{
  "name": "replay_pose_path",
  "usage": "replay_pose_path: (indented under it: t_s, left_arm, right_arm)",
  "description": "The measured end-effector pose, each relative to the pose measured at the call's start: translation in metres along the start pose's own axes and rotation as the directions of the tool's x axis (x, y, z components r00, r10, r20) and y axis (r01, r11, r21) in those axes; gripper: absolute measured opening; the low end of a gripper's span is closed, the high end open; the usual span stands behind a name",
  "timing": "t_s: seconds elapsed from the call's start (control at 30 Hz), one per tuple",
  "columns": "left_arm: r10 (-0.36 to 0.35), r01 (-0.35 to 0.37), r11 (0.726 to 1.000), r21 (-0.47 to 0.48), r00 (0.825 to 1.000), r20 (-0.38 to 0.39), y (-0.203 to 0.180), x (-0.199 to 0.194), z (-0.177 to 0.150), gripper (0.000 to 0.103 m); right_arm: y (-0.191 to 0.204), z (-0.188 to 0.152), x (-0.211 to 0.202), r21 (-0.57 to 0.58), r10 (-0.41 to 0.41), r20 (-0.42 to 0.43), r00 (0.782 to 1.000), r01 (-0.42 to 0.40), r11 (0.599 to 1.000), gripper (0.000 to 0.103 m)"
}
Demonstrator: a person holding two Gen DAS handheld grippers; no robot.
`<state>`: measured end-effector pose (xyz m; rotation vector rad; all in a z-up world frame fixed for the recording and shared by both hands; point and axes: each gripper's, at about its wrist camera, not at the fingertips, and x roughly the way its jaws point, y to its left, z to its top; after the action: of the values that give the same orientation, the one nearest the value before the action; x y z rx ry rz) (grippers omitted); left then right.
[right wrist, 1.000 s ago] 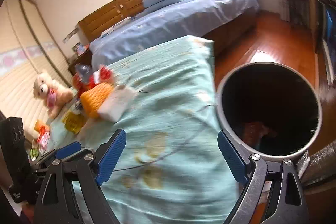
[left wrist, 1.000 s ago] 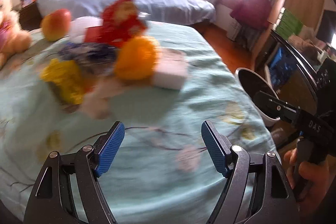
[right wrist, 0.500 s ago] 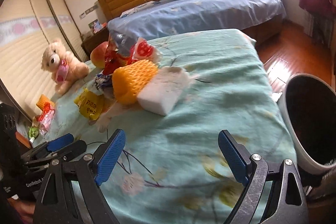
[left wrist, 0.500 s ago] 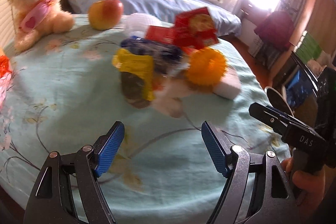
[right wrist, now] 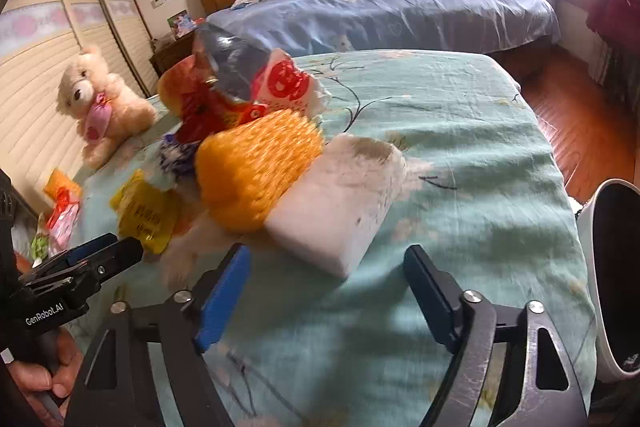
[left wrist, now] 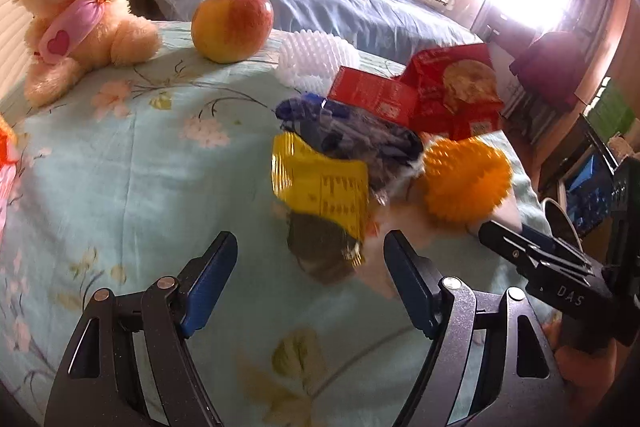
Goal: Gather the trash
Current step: 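Grasp the yellow wrapper with the left gripper while the right grasps the white sponge, then carry the yellow wrapper and white sponge over the trash bin with both grippers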
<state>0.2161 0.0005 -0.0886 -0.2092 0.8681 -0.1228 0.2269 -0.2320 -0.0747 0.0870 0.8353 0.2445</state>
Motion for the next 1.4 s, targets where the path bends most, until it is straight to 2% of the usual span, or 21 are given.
replay_pose_path:
  t_s: [0.1, 0.13, 0.17, 0.2, 0.23, 0.3, 0.37, 0.6, 0.93, 1.4]
  left_arm:
    - [-0.002, 0.002, 1.000, 0.000, 1.000, -0.002, -0.001, 0.006, 0.004, 0.075]
    - [-0.010, 0.010, 1.000, 0.000, 1.000, -0.002, -0.001, 0.007, 0.004, 0.060]
    - [-0.019, 0.019, 1.000, 0.002, 1.000, -0.004, -0.002, 0.008, 0.004, 0.050]
    - [-0.027, 0.027, 1.000, 0.005, 0.999, -0.017, -0.003, 0.010, 0.003, 0.033]
    - [-0.036, 0.036, 0.999, 0.008, 0.999, -0.027, -0.004, 0.011, 0.002, 0.026]
    - [-0.037, 0.037, 0.999, 0.017, 0.999, -0.006, -0.006, 0.006, 0.000, 0.020]
    - [-0.050, 0.050, 0.999, 0.017, 0.999, -0.003, -0.008, 0.001, -0.003, 0.018]
    - [-0.115, 0.115, 0.993, 0.017, 0.993, -0.020, -0.019, -0.013, -0.019, 0.017]
    - [-0.196, 0.201, 0.975, 0.099, 0.979, -0.055, -0.066, -0.024, -0.033, 0.017]
    - [-0.253, 0.269, 0.935, 0.232, 0.962, -0.099, -0.134, -0.026, -0.045, 0.017]
  right_arm:
    - [-0.002, 0.003, 0.004, 0.009, 0.005, 0.001, 1.000, -0.005, 1.000, 0.069]
    - [-0.002, 0.003, 0.004, 0.010, 0.009, 0.003, 1.000, -0.009, 1.000, 0.068]
    - [-0.002, 0.003, 0.005, 0.008, 0.012, 0.003, 1.000, -0.012, 1.000, 0.062]
    - [-0.001, 0.003, 0.005, 0.007, 0.022, 0.003, 1.000, -0.022, 1.000, 0.055]
    - [-0.001, 0.001, 0.005, 0.005, 0.032, 0.002, 0.999, -0.032, 0.999, 0.054]
    - [0.000, 0.001, 0.004, 0.000, 0.040, 0.002, 0.999, -0.040, 0.999, 0.051]
    - [0.000, -0.001, 0.000, 0.004, 0.067, 0.004, 0.998, -0.067, 0.998, 0.050]
    - [-0.003, -0.011, -0.020, 0.014, 0.076, 0.032, 0.997, -0.076, 0.997, 0.049]
    - [-0.023, -0.027, -0.053, 0.055, 0.062, 0.066, 0.996, -0.066, 0.996, 0.049]
    - [-0.060, -0.048, -0.090, 0.099, 0.008, 0.102, 0.995, -0.019, 0.995, 0.049]
